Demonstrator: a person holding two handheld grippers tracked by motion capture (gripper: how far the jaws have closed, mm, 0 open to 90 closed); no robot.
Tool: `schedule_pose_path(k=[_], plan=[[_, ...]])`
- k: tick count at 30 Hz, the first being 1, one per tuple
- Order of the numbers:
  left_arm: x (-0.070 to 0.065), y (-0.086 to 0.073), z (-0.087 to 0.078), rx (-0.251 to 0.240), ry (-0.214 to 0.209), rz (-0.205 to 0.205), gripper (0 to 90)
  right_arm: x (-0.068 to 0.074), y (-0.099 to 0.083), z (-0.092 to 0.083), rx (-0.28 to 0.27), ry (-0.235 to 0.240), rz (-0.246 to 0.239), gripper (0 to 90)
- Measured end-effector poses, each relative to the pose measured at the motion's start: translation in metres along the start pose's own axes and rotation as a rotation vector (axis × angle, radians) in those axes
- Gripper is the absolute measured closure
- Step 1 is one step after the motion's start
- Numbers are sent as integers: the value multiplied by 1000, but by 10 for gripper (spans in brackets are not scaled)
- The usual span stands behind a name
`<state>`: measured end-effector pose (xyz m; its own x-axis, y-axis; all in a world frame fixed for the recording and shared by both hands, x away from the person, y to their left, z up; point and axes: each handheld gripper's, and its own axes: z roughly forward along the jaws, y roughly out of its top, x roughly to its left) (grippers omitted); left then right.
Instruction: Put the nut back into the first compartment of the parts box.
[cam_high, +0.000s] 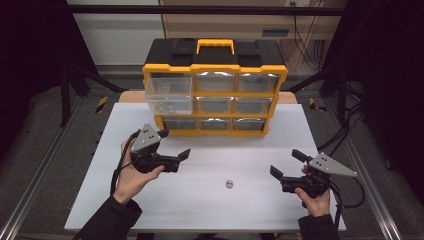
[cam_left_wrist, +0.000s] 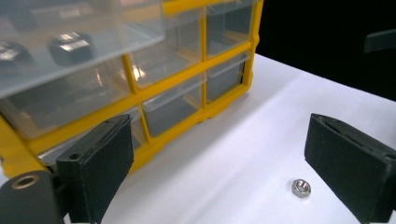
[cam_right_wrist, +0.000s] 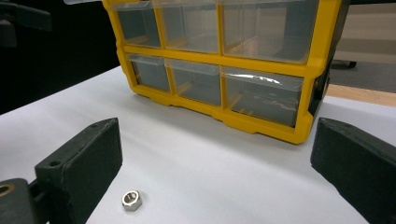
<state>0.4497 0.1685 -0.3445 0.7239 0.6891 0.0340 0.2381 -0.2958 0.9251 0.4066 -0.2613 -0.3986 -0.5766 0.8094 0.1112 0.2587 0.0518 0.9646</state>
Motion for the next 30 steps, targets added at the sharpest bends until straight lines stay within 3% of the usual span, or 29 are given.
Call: schedule_pose_path(k=[14,30], plan=[[-20,-20,31,59,-67,-7,79,0,0,1,1,2,-3,26],[-46,-38,67,144,-130,22,80,1,0,0,-3,1,1,26]])
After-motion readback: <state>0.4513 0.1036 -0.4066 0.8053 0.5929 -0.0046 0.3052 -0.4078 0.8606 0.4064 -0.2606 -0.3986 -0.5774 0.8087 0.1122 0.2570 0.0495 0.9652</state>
